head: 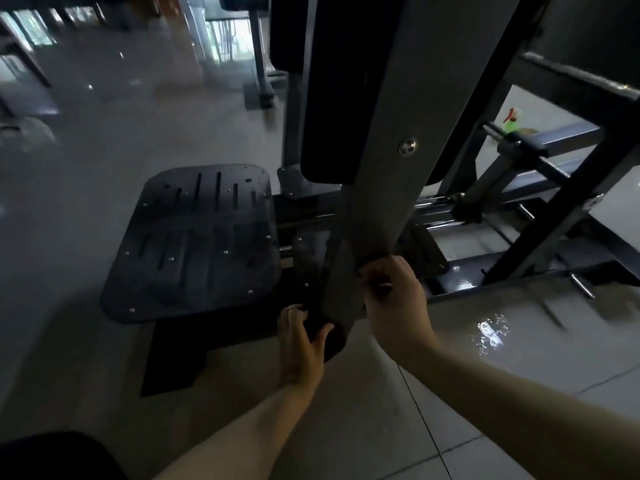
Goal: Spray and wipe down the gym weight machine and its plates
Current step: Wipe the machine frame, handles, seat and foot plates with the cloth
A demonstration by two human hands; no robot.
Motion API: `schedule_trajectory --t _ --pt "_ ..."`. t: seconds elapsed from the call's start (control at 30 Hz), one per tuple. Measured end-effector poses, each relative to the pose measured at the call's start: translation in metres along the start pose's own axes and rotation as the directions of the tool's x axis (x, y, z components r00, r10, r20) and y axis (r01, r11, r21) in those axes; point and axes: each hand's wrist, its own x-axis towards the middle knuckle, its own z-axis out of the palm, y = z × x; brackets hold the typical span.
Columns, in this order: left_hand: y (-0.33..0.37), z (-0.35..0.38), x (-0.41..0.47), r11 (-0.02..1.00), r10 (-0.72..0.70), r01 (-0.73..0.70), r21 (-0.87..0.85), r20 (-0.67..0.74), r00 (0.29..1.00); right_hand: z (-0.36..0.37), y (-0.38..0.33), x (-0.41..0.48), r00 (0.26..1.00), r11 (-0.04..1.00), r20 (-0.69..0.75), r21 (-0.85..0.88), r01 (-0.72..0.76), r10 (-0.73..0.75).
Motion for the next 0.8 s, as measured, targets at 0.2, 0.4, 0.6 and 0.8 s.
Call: schedule_trajectory --t 0.2,0.4,0.6,0.8 --pt "-0.051 0.023 -0.011 0.941 -0.338 0.33 0.075 0.17 0.926 -0.002 0.007 -0.002 0.998 0.998 0.039 0.032 0.047 -0.048" --pt "-0.029 0.022 -0.02 0.796 -0.595 0.604 0.027 0.219 0.774 -0.012 0.008 -0.007 0.992 0.999 0.116 -0.001 0.039 -0.039" --pt "0.008 -0.055 -0.015 0.844 -0.535 0.503 0.185 0.356 0.767 -0.005 0.014 -0.046 0.888 0.94 0.335 -0.236 -0.246 0.316" --pt "0.058 -0.15 0.001 0.919 -0.385 0.379 0.105 0.444 0.809 0.032 -0.012 -0.066 0.657 0.881 0.604 -0.186 -0.435 0.452"
